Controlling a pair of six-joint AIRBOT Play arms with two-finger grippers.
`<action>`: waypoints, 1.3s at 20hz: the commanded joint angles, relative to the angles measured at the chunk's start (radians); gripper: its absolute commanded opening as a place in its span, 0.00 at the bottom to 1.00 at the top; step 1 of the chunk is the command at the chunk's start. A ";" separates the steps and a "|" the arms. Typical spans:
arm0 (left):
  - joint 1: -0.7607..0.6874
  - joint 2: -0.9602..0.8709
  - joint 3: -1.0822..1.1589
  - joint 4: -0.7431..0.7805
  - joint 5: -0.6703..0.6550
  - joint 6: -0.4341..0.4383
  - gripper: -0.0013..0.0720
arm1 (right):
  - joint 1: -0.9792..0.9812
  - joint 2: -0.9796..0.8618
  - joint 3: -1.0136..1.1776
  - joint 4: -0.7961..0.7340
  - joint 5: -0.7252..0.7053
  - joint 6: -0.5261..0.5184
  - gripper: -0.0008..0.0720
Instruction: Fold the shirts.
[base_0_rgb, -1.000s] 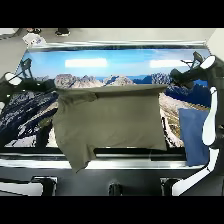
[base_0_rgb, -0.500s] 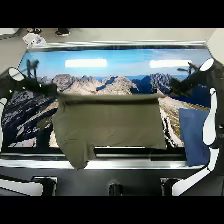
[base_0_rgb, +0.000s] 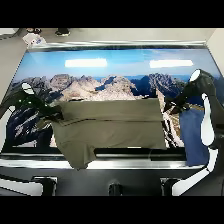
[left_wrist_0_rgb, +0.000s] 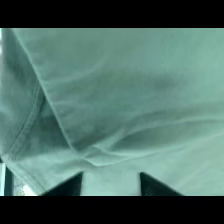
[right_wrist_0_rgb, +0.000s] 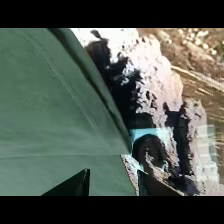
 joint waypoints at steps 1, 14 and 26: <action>0.032 0.010 0.047 -0.003 -0.093 0.001 0.65 | -0.032 0.048 0.005 -0.004 0.074 -0.015 0.57; 0.123 0.555 -0.867 -0.191 0.194 0.141 0.65 | -0.115 0.404 -0.546 0.024 -0.160 -0.087 0.60; 0.099 0.555 -0.943 -0.266 0.349 0.125 0.05 | -0.115 0.524 -0.912 0.039 -0.275 -0.136 0.79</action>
